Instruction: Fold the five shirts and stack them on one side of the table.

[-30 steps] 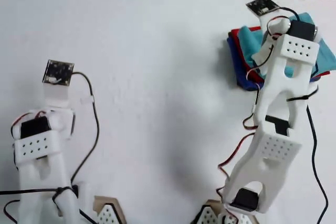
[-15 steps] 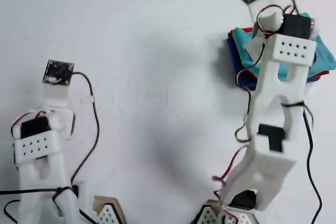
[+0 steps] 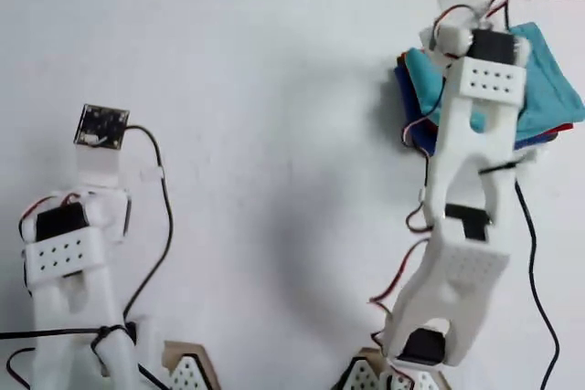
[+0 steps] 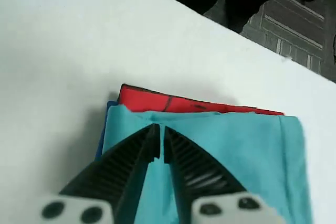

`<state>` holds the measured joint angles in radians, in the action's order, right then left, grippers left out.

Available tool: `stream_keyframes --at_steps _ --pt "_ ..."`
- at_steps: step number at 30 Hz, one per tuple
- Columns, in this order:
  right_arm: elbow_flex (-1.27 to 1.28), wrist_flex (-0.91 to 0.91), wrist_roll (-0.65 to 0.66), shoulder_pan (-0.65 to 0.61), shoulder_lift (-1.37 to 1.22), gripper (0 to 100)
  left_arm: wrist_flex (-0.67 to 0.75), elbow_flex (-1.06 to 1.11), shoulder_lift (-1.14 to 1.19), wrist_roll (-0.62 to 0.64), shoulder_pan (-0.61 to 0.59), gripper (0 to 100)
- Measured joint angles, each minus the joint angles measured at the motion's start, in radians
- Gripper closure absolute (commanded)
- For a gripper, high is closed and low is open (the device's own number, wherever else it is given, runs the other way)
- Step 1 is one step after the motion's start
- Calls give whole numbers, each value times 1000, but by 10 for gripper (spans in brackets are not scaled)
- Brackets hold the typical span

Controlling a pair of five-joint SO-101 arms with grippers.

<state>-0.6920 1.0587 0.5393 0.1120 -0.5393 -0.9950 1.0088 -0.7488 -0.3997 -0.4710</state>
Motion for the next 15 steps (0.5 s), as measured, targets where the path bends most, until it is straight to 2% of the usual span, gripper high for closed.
stream_keyframes --at_steps 7,11,15 --pt "2 -95 -26 0 -207 979 0 0 0 -2 -2 973" --pt "-14 -186 -26 9 -224 979 0 0 0 -2 0 973" --pt "-147 -180 -32 57 -224 978 0 0 0 -2 -2 973"
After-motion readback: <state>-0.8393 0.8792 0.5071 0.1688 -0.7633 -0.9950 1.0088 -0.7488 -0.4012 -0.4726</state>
